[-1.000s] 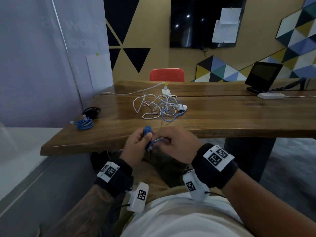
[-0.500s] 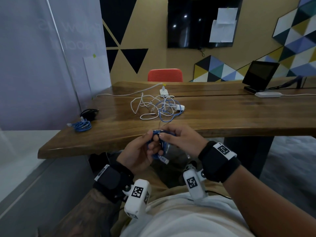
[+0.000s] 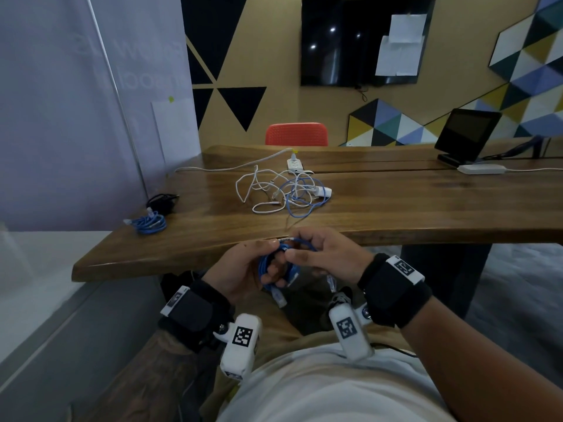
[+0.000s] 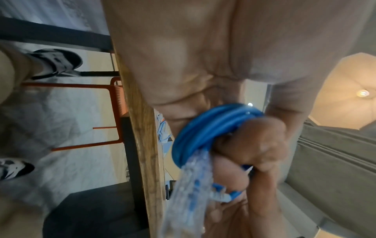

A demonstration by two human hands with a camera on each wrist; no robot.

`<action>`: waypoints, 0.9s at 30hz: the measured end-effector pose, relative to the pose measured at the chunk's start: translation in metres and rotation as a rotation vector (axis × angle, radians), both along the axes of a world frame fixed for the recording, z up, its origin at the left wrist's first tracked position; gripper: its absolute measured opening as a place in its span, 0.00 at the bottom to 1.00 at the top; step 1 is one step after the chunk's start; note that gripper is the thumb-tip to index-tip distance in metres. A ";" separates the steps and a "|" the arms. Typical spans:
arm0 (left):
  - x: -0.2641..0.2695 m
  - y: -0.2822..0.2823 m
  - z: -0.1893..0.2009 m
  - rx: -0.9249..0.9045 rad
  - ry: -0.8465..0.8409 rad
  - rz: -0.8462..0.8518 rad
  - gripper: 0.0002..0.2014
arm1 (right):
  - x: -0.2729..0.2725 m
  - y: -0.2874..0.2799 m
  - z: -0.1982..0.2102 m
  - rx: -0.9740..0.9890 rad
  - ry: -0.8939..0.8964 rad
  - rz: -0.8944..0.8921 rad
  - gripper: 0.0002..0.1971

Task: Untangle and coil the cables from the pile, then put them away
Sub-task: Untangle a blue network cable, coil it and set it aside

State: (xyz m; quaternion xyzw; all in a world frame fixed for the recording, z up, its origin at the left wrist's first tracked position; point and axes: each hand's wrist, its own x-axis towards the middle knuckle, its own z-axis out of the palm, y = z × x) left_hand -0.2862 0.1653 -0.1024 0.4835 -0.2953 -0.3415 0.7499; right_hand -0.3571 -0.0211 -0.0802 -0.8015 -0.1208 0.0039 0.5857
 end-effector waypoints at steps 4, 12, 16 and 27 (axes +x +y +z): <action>0.002 -0.009 -0.010 0.081 -0.065 0.156 0.19 | -0.003 0.001 0.000 -0.070 -0.019 -0.011 0.11; -0.008 -0.031 -0.019 0.092 -0.110 0.548 0.19 | 0.005 0.002 -0.007 -0.227 -0.120 -0.180 0.08; 0.000 -0.027 -0.020 0.022 -0.133 0.534 0.20 | 0.006 0.003 -0.008 -0.225 -0.143 -0.207 0.09; 0.007 -0.021 -0.015 0.055 -0.275 0.579 0.08 | 0.009 0.002 -0.010 -0.045 -0.153 -0.235 0.07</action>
